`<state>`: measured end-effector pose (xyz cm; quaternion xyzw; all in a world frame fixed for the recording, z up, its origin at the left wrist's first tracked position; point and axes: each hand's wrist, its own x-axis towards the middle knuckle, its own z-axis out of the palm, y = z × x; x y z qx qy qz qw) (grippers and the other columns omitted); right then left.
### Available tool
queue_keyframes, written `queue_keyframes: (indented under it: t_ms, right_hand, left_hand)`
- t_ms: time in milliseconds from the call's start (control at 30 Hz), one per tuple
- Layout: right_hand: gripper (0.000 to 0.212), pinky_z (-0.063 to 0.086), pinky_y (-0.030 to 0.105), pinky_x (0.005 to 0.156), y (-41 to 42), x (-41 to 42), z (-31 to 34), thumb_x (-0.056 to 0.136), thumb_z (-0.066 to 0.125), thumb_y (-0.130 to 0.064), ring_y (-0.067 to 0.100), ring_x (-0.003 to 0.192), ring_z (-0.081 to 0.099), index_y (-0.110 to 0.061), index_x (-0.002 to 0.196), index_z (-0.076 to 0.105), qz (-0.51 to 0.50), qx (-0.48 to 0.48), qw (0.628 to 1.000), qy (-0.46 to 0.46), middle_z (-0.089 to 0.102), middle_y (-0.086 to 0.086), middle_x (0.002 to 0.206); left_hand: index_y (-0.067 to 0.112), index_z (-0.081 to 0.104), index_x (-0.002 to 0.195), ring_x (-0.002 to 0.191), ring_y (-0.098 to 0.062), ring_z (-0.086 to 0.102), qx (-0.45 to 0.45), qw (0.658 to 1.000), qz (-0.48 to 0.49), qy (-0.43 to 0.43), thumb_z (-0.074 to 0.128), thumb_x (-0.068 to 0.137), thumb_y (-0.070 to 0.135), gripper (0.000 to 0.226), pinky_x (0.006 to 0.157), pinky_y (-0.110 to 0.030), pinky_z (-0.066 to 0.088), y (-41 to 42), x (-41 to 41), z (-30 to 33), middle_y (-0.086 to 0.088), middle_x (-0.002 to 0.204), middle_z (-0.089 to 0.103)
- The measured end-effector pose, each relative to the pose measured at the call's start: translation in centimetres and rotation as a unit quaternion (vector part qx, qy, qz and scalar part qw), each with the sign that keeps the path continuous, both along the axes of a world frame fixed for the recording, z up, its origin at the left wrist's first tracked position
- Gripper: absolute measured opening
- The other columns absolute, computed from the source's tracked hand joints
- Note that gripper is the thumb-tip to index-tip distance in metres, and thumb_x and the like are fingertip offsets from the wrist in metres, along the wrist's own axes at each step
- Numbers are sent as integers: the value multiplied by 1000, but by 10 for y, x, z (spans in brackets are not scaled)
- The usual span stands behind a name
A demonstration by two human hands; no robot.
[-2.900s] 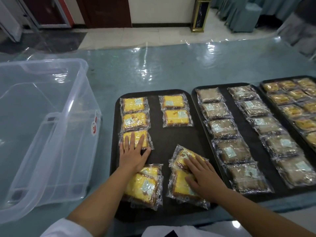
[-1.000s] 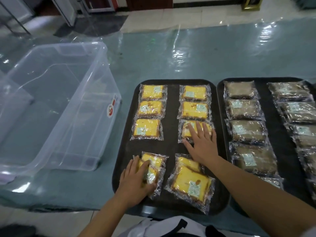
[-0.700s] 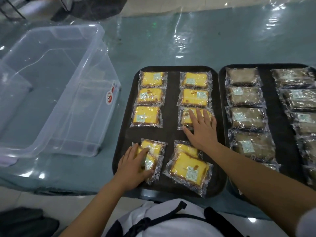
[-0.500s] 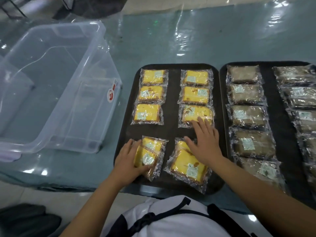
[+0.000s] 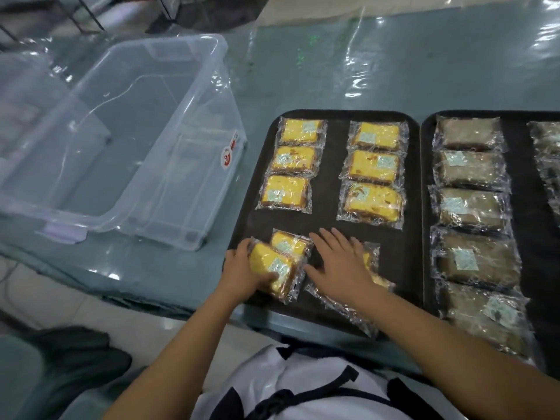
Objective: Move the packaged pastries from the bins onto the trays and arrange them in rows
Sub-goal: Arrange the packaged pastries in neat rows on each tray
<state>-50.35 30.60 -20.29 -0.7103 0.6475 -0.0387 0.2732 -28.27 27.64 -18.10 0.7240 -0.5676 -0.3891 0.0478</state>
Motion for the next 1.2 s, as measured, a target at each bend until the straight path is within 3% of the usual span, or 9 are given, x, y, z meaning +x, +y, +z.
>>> queue_keyframes:
  t_ms: [167, 300, 467, 600, 800, 867, 967, 1067, 1200]
  right_hand:
    - [71, 3, 59, 119, -32, 12, -1, 94, 49, -38, 27, 151, 6, -30, 155, 15, 58, 50, 997, -10, 21, -1, 162]
    - [68, 4, 58, 118, -26, 14, -1, 93, 50, -39, 26, 150, 10, -29, 153, 21, 46, 32, 998, 2, 27, -4, 160]
    - [59, 2, 58, 118, -10, 21, 2, 93, 46, -42, 27, 145, 23, -28, 149, 31, 7, -2, 998, 58, 43, -3, 150]
    - [58, 14, 54, 115, -13, 37, 11, 91, 44, -57, 26, 132, 40, -24, 139, 43, -43, -16, 992, 116, 55, 1, 134]
    - [25, 31, 47, 103, -17, 60, 24, 84, 56, -44, 26, 117, 46, -22, 88, 67, -152, 48, 986, 57, 58, 1, 106]
    - [28, 28, 48, 106, -9, 64, 22, 84, 57, -40, 27, 126, 41, -25, 105, 64, -144, 35, 986, 73, 55, 1, 119]
    - [56, 10, 51, 119, 11, 72, 14, 94, 49, -35, 24, 148, 17, -34, 147, 34, -67, 14, 994, 82, 35, -5, 154]
    - [55, -3, 52, 121, 29, 80, 8, 100, 39, -37, 22, 152, 4, -37, 152, 24, -58, 27, 996, 55, 23, -12, 161]
    - [54, 3, 49, 122, 50, 83, 6, 97, 41, -45, 23, 150, 15, -32, 149, 34, -99, 8, 993, 68, 38, -9, 155]
  left_hand:
    - [30, 26, 154, 110, -30, 60, 46, 986, 128, 95, 91, 67, 13, 110, 87, -45, 58, -3, 16, 8, -8, 129, 53]
    - [10, 57, 131, 81, -23, 69, 39, 965, 185, 180, 80, 76, -3, 60, 57, -24, 55, 4, 27, 13, -13, 105, 70]
    - [5, 67, 114, 87, -31, 69, 12, 919, 261, 297, 72, 80, -9, 37, 79, -44, 58, 6, 50, 12, -20, 106, 72]
    - [11, 65, 114, 82, -25, 72, -4, 892, 272, 362, 68, 85, -7, 34, 66, -36, 61, 3, 64, 15, -11, 100, 74]
    - [13, 63, 118, 90, -27, 74, 21, 856, 266, 443, 69, 86, -2, 36, 70, -36, 59, -21, 70, 20, -10, 101, 77]
    - [12, 62, 117, 86, -25, 75, 37, 853, 259, 451, 67, 87, -3, 34, 64, -31, 59, -29, 67, 21, -9, 99, 77]
    - [13, 61, 121, 82, -21, 75, 60, 860, 238, 448, 66, 88, -3, 37, 62, -28, 59, -41, 61, 20, -8, 99, 76]
    - [15, 60, 120, 84, -22, 74, 77, 863, 229, 445, 65, 90, -2, 35, 67, -31, 59, -54, 54, 17, -11, 106, 73]
    - [12, 60, 119, 93, -28, 72, 106, 854, 216, 461, 62, 92, -3, 31, 73, -35, 60, -72, 41, 13, -14, 107, 72]
